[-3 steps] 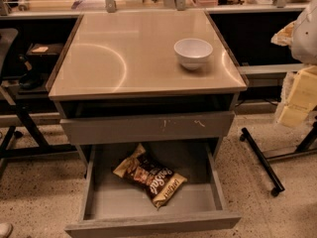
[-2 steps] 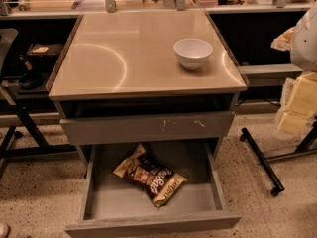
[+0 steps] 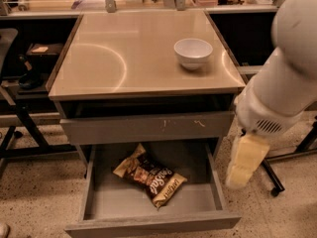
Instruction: Pick brown chip bag from middle drawer and place on counter
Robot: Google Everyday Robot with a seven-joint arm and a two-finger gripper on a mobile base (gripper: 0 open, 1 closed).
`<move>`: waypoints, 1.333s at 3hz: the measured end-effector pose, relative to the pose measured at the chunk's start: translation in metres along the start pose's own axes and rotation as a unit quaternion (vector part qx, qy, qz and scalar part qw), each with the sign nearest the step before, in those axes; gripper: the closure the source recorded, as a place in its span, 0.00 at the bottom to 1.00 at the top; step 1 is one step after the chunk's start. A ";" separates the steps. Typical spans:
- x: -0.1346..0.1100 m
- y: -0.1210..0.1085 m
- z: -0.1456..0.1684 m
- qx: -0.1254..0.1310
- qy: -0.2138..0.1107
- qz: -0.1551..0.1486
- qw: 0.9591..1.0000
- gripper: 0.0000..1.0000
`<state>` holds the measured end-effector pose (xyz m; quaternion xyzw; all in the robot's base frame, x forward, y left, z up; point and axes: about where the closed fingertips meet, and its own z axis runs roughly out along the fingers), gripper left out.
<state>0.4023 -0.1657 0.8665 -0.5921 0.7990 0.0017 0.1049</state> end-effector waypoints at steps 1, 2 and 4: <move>-0.010 0.035 0.079 -0.057 0.017 0.015 0.998 0.00; -0.004 0.045 0.088 -0.066 0.026 0.018 0.997 0.00; -0.009 0.022 0.157 -0.048 0.027 0.048 0.997 0.00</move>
Offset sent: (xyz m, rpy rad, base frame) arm -0.0153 0.0273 -0.0707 0.0050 0.1080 -0.0123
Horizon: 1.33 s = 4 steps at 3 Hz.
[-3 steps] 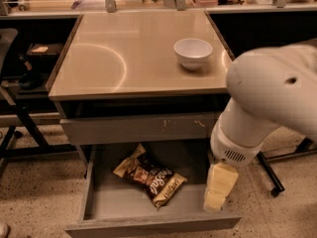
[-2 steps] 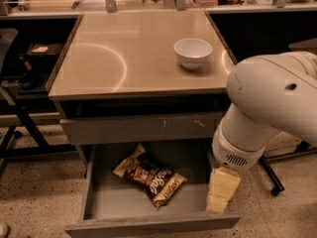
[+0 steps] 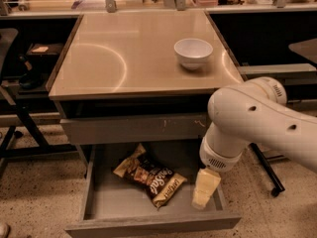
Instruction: Pick brown chip bag from middle drawer and place on counter
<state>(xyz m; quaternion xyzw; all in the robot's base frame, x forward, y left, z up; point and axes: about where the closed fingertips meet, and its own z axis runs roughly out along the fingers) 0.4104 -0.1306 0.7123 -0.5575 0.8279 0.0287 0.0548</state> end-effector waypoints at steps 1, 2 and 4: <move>-0.007 -0.029 0.073 -0.028 -0.035 0.046 0.998 0.00; -0.007 -0.029 0.073 -0.027 -0.035 0.046 0.998 0.00; -0.025 -0.035 0.160 -0.038 -0.049 0.041 0.997 0.00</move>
Offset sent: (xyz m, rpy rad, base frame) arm 0.0299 0.0015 -0.0522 0.0707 0.0148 -0.0731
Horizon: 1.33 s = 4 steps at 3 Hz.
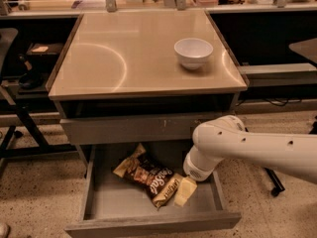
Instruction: Pick brown chip bag from middle drawer and place on counter
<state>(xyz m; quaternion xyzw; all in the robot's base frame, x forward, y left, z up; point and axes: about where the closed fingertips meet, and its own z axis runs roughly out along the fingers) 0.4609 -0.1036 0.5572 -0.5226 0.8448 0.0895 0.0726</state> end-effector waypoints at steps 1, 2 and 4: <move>-0.015 -0.010 0.044 -0.003 -0.007 0.000 1.000 0.00; -0.015 -0.009 0.045 -0.003 -0.006 -0.002 1.000 0.00; -0.048 0.006 0.117 0.001 0.003 -0.020 1.000 0.00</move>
Offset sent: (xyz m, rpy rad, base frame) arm 0.0147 0.0148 -0.0326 0.0105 -0.0032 -0.0005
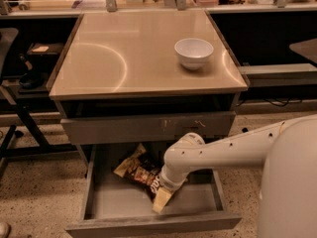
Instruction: Pick brown chip bag from middle drawer and place on counter
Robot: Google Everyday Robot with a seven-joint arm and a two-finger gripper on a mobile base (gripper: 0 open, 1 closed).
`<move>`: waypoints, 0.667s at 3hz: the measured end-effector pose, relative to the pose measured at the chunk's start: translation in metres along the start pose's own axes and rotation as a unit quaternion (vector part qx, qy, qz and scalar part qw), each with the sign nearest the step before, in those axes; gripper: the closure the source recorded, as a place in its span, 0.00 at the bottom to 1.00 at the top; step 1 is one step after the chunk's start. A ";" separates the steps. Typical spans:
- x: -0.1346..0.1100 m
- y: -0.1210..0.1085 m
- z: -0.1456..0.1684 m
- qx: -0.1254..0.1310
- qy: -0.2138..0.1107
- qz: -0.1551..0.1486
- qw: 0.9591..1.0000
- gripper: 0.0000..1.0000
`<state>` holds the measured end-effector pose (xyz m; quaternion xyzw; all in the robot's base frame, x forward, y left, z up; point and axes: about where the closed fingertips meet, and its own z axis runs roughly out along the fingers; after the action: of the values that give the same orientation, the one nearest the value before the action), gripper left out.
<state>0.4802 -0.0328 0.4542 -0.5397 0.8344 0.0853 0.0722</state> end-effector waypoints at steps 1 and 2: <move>-0.020 0.003 0.029 -0.001 -0.001 0.002 1.000 0.00; -0.039 -0.005 0.046 0.002 -0.003 -0.001 1.000 0.00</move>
Offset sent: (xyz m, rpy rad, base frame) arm 0.0436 0.0630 -0.0503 0.0070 -0.0239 0.0031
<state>0.5018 0.0097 0.4171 -0.5406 0.8336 0.0850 0.0756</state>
